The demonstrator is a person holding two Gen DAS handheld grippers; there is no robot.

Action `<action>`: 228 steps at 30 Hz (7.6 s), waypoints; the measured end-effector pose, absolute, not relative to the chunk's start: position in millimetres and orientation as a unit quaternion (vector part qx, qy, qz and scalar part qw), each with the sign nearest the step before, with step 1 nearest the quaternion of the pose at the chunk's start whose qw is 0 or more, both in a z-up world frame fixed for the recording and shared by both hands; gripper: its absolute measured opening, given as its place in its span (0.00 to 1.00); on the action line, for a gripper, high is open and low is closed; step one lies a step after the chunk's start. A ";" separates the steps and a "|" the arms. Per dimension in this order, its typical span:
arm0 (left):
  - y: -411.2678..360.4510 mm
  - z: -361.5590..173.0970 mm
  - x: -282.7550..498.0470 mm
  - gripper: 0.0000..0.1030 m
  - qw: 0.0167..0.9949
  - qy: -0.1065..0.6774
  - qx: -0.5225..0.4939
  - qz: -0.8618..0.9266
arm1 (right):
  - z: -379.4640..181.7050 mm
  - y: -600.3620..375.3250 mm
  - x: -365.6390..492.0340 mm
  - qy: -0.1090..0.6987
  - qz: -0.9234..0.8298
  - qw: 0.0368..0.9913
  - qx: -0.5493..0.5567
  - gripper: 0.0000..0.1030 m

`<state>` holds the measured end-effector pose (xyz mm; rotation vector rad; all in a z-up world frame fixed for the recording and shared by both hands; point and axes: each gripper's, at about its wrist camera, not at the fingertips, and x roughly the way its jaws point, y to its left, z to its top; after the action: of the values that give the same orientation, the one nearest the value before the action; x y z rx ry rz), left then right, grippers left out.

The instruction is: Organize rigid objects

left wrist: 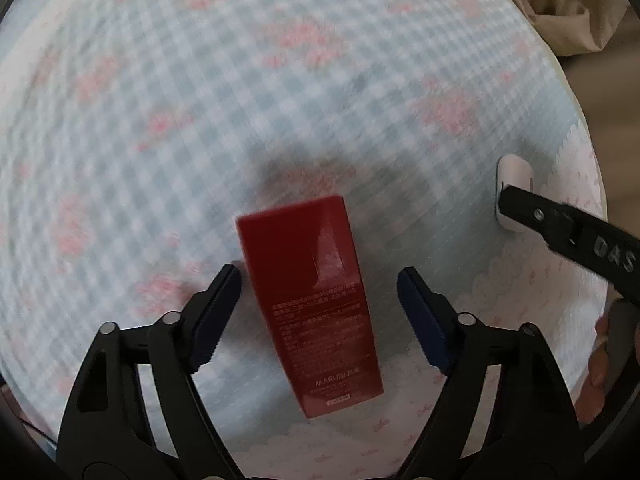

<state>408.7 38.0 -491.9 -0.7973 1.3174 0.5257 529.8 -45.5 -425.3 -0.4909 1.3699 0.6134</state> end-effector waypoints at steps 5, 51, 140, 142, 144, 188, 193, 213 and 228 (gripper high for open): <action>30.5 -495.0 407.6 0.61 0.692 0.585 -0.346 0.243 | -442.1 -43.4 537.2 0.632 0.278 0.694 -0.205 0.61; 63.9 -364.8 219.7 0.37 0.770 0.501 -0.363 0.159 | -326.2 -90.2 411.8 0.603 0.252 0.749 -0.111 0.40; -303.8 -322.6 217.9 1.00 0.793 0.572 0.073 -0.197 | -367.9 -465.4 157.0 0.588 0.038 0.806 0.050 1.00; -295.2 -307.9 213.9 1.00 0.799 0.564 0.066 -0.196 | -356.3 -461.3 155.8 0.582 0.036 0.811 0.050 1.00; -286.3 -290.3 209.7 1.00 0.807 0.554 0.063 -0.195 | -339.2 -455.3 153.4 0.572 0.032 0.818 0.048 1.00; -35.3 35.6 -3.4 1.00 0.974 0.211 0.000 -0.079 | 15.5 -248.6 -22.9 0.243 -0.024 0.970 0.015 1.00; -34.5 38.4 -0.5 1.00 0.975 0.209 0.004 -0.074 | 16.2 -245.9 -22.7 0.238 -0.024 0.971 0.015 1.00; -42.7 41.8 0.2 1.00 0.977 0.200 0.005 -0.068 | 15.4 -245.3 -20.4 0.240 -0.022 0.970 0.013 1.00; -45.5 42.2 -4.7 1.00 0.978 0.197 0.005 -0.067 | 15.5 -247.0 -24.2 0.238 -0.023 0.971 0.012 1.00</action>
<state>-4.7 -45.5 42.2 0.0095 0.3960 -0.1345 -24.2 -247.0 15.5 0.0250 0.4815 -0.0473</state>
